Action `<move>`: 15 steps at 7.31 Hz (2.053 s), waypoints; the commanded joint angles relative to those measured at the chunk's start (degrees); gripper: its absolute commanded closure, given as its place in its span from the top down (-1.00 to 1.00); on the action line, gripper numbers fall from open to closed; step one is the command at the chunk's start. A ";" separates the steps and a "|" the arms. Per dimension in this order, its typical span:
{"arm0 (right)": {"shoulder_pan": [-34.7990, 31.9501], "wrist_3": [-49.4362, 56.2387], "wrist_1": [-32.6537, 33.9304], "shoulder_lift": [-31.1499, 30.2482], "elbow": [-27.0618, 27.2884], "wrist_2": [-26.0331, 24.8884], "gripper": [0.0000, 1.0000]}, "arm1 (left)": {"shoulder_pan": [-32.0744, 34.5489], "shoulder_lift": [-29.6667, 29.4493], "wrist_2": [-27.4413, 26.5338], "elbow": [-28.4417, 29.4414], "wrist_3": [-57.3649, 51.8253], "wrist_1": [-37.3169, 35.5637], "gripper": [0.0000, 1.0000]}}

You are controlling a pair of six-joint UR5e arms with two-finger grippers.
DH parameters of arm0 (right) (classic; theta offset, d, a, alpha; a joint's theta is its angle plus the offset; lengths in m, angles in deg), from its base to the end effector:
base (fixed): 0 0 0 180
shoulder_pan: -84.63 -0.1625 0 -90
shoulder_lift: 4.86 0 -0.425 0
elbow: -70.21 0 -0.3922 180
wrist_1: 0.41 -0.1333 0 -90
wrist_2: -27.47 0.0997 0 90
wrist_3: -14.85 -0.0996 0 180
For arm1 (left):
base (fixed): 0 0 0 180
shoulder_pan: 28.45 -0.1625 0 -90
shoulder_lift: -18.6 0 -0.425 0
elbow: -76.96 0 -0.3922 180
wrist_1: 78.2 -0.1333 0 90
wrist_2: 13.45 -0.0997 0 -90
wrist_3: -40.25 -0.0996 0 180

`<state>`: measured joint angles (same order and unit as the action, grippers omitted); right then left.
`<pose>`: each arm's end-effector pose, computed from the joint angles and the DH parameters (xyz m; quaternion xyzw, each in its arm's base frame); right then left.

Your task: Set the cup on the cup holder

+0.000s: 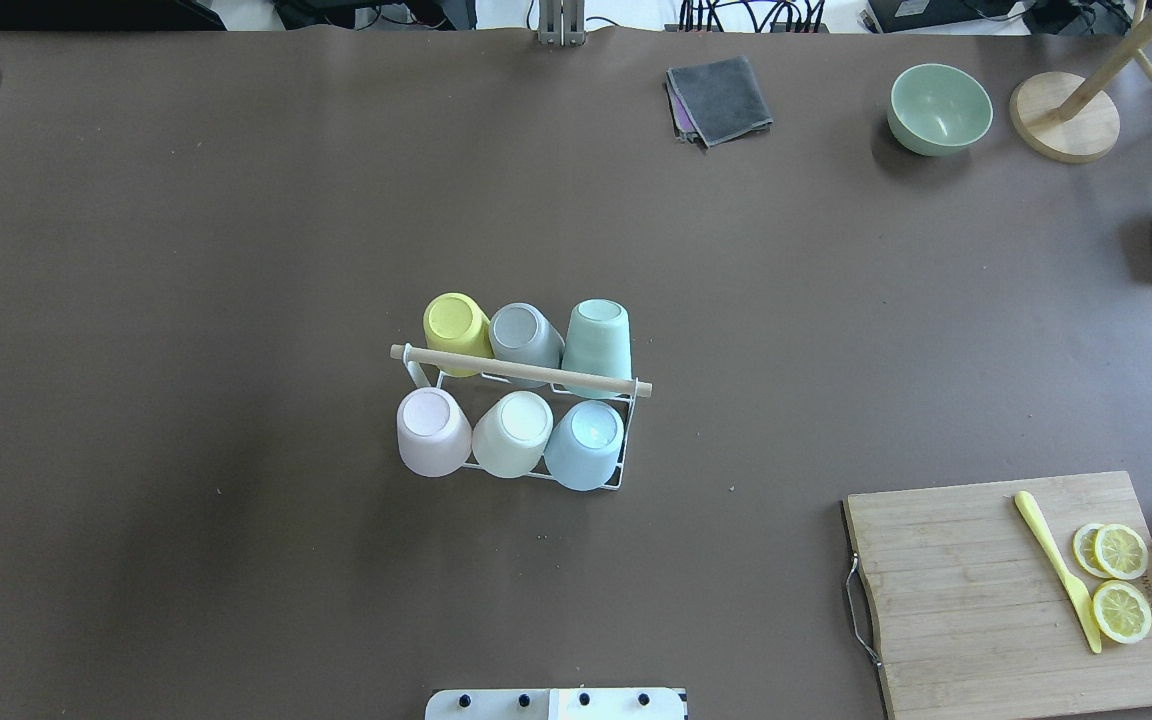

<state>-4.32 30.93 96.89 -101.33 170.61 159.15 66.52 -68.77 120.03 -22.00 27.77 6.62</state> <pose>0.0590 -0.4397 0.6380 0.0193 -0.3561 -0.1288 0.9253 -0.1054 -0.4641 0.6141 0.0654 0.3647 0.0645 0.9266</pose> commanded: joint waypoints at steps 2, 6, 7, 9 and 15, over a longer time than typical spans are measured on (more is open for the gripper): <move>-0.43 -0.09 -0.01 0.05 0.06 0.15 1.00 | -0.05 0.00 -0.06 0.00 0.00 0.00 0.98; -0.61 -0.17 -0.01 0.23 -0.64 0.15 1.00 | -0.05 0.00 0.03 0.00 0.00 0.00 0.98; -0.61 -0.26 -0.01 0.40 -0.73 0.07 1.00 | 0.03 0.00 0.03 0.00 0.00 0.00 0.98; -0.61 -0.26 0.08 0.49 -0.82 0.06 1.00 | -0.05 0.00 0.03 0.00 0.00 0.00 0.98; -0.61 -0.26 -0.01 0.58 -1.43 0.06 1.00 | 0.03 0.00 0.03 0.09 -0.09 0.00 0.98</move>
